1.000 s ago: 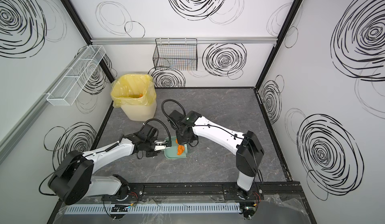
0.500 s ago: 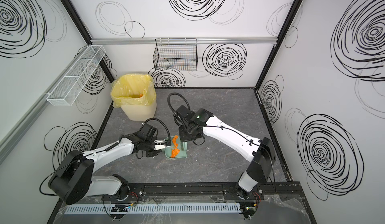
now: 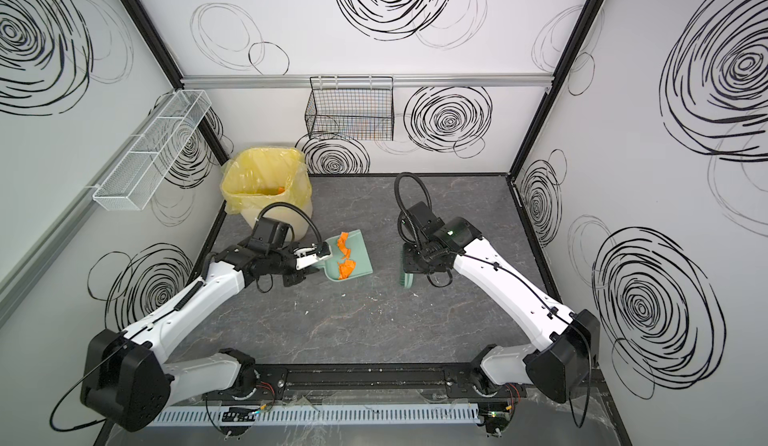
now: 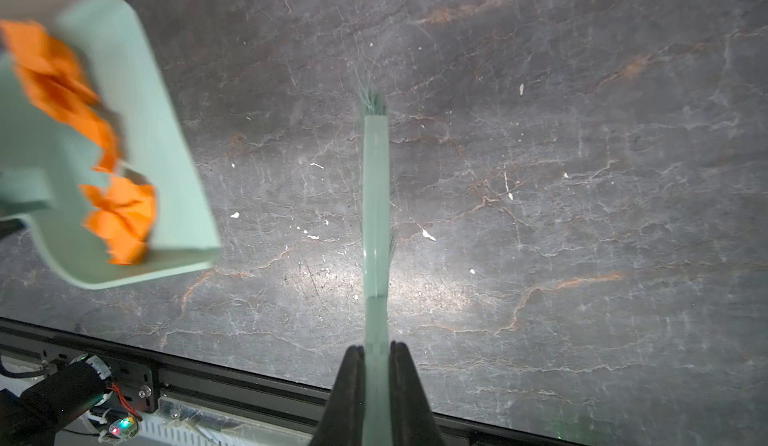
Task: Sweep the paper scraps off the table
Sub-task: 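Lift the dustpan to the yellow bin with left gripper while right brush withdraws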
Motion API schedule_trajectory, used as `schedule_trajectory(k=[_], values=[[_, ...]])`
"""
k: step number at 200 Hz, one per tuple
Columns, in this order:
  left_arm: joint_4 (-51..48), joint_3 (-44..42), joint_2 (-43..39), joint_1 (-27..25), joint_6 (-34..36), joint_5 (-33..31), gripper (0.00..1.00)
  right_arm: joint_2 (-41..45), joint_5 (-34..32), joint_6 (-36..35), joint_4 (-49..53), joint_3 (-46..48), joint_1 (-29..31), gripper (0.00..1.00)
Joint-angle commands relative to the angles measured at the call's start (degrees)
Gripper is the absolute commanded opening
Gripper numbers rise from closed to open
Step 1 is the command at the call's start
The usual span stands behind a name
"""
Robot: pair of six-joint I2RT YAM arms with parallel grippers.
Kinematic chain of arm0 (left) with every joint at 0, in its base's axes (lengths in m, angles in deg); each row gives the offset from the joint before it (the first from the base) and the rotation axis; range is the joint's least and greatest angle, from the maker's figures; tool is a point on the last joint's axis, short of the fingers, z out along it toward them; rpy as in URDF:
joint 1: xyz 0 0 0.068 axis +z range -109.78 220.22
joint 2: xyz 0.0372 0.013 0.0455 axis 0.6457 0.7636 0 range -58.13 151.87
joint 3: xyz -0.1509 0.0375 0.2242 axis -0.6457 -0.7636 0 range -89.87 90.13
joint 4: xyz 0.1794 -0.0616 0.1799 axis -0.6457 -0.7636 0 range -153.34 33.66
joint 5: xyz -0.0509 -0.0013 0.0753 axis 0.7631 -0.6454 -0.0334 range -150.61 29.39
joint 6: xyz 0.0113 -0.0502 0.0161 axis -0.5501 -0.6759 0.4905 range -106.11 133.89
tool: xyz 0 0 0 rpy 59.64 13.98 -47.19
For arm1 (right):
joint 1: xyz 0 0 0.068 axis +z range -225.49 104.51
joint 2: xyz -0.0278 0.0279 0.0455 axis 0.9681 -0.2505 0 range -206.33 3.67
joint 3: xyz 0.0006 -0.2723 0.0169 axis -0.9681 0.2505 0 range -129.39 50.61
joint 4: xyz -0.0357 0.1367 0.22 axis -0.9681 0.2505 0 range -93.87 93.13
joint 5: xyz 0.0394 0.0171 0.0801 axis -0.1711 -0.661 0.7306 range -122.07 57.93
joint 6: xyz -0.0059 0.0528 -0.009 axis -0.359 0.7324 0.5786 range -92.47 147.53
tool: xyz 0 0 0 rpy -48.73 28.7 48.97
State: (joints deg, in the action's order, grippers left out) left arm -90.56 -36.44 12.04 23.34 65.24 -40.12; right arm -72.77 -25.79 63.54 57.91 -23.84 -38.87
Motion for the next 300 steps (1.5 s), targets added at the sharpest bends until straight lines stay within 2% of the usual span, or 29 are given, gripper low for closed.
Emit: schedule_trajectory(k=[1,52,89,189,225,300], values=[[-8.7,6.4,-1.2,2.7,3.5,3.1,0.00,0.7,0.8,-1.0,-2.9,1.9,-1.5,0.00],[-22.1,24.2,2.0,12.1,12.9,3.1,0.00,1.3,1.5,-1.6,-4.6,5.5,-3.1,0.00],[-31.5,38.8,7.6,19.8,18.5,5.3,0.00,1.7,1.9,-2.3,-6.0,6.7,-4.3,0.00],[-39.9,65.5,21.6,34.8,26.9,3.4,0.00,2.2,3.0,-4.4,-7.6,8.5,-6.5,0.00],[-40.0,73.1,27.9,36.7,28.9,-0.7,0.00,2.3,3.3,-4.5,-8.1,8.8,-6.7,0.00],[-30.2,73.7,33.6,33.8,35.7,-16.8,0.00,2.9,2.6,-4.1,-8.0,9.5,-7.1,0.00]])
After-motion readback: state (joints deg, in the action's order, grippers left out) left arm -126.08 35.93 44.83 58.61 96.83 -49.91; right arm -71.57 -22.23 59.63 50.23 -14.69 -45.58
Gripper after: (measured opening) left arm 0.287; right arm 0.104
